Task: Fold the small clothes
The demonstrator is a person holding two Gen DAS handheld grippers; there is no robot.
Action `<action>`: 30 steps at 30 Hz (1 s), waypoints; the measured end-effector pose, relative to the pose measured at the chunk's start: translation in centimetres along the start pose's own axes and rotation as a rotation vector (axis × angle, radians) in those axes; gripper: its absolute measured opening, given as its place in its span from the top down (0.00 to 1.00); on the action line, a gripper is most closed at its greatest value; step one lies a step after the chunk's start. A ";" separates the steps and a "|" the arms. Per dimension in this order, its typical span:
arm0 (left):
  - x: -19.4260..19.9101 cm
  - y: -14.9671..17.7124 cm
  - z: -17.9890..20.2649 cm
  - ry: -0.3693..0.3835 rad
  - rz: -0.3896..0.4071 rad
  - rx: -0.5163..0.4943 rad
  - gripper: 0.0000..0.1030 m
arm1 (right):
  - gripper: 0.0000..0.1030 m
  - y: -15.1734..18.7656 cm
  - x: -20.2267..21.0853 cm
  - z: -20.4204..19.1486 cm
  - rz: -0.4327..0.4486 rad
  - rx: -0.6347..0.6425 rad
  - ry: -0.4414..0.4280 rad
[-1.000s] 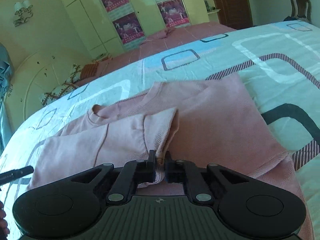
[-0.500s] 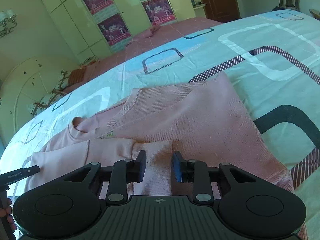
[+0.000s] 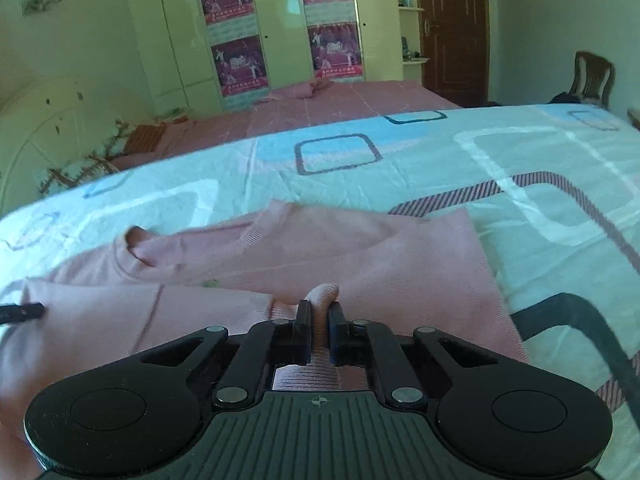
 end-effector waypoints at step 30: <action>5.7 5.1 3.8 0.020 -0.048 -0.069 0.52 | 0.82 3.3 1.8 -5.1 -0.094 0.132 -0.116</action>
Point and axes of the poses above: each gripper's, at about its wrist camera, not at the fingertips, and x roughly against the way its jaws point, z to its right, y to its underside, the point moved 8 cm from there along -x, roughly the way its jaws point, and after that the axes turned 3 degrees about -y, right-handed, at the moved point
